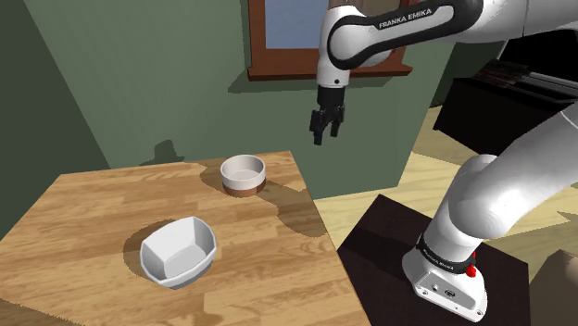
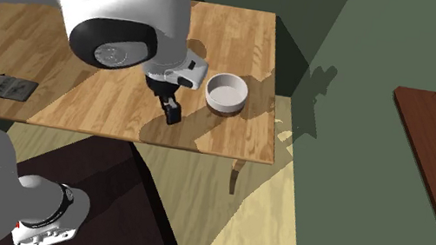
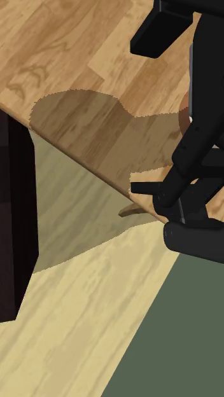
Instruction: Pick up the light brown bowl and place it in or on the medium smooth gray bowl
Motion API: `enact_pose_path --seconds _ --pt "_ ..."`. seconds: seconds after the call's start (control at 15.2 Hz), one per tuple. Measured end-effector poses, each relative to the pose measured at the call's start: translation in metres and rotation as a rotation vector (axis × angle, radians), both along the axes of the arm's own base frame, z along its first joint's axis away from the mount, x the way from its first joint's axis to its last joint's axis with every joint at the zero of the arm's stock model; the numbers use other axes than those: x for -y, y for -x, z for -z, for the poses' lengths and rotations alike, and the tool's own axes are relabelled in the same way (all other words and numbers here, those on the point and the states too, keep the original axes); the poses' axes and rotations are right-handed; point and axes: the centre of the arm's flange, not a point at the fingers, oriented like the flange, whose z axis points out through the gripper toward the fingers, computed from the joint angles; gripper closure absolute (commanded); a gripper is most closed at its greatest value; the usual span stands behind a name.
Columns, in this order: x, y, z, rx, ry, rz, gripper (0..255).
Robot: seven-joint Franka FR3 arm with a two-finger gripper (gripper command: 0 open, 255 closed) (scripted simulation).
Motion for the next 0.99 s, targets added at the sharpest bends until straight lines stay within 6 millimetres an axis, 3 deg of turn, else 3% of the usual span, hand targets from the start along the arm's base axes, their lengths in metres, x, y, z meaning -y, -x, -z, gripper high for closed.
enact_pose_path --seconds 0.99 --pt "-0.03 -0.163 0.096 0.031 0.055 -0.009 0"
